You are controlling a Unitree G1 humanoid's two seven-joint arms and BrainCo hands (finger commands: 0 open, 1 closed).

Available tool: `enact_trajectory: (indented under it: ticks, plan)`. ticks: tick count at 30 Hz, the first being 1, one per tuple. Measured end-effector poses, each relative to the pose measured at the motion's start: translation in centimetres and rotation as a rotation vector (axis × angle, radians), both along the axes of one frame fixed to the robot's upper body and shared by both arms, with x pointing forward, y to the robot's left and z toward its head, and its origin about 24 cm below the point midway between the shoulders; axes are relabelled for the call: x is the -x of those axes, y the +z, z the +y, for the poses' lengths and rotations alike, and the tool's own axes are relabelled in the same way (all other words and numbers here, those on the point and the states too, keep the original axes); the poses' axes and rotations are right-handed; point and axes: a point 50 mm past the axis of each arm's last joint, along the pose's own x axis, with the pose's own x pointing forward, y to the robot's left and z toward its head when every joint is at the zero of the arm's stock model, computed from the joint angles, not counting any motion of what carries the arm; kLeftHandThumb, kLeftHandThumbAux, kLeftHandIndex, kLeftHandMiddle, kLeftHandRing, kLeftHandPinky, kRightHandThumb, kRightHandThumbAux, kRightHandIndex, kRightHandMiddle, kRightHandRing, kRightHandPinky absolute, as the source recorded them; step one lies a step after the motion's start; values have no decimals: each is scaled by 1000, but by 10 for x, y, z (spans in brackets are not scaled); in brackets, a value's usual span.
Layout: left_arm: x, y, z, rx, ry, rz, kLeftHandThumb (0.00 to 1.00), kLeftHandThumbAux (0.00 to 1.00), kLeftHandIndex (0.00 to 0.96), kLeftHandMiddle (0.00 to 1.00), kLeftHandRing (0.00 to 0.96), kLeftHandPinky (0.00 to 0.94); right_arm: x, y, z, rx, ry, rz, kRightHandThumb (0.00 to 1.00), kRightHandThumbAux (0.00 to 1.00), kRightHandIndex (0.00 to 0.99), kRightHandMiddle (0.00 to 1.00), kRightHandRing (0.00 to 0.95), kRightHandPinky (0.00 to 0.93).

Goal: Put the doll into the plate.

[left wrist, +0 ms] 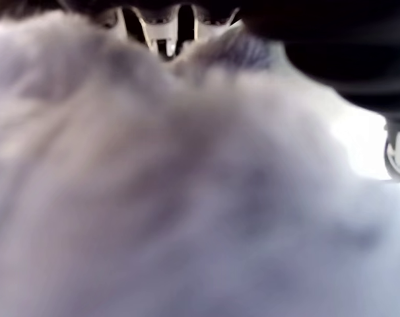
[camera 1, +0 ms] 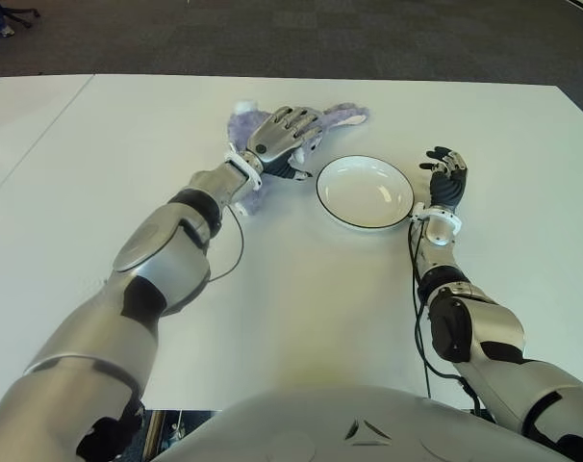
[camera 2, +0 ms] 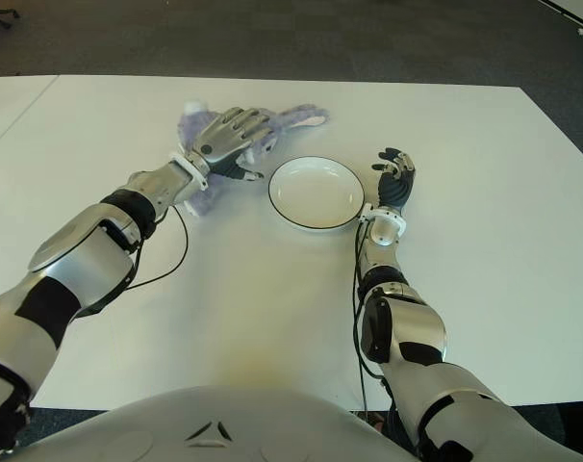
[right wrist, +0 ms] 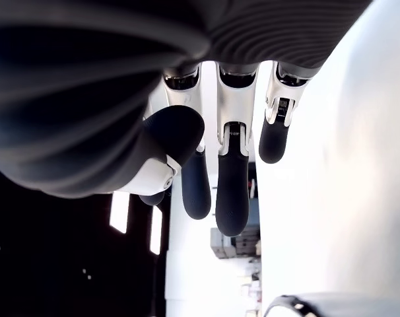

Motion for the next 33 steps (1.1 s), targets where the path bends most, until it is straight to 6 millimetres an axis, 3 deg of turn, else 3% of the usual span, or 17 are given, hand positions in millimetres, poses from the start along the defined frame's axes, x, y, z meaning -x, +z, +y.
enact_trajectory:
  ticks: [12, 20, 29, 33]
  plan:
    - [3, -5, -19, 1, -4, -8, 92, 367, 0, 0, 0, 0, 0, 0, 1, -1, 0, -2, 1000, 658, 305, 382, 464, 257]
    - [2, -5, -25, -4, 22, -31, 104, 434, 0, 0, 0, 0, 0, 0, 2, -1, 5, -6, 1000, 659, 301, 382, 464, 262]
    - [1, -4, -22, -19, 64, -88, 75, 553, 0, 0, 0, 0, -1, 1, 3, -1, 8, -9, 1000, 658, 303, 376, 464, 257]
    - [-1, -3, -16, -35, 93, -104, 120, 599, 0, 0, 0, 0, -1, 1, 3, -1, 10, -9, 1000, 658, 301, 372, 464, 248]
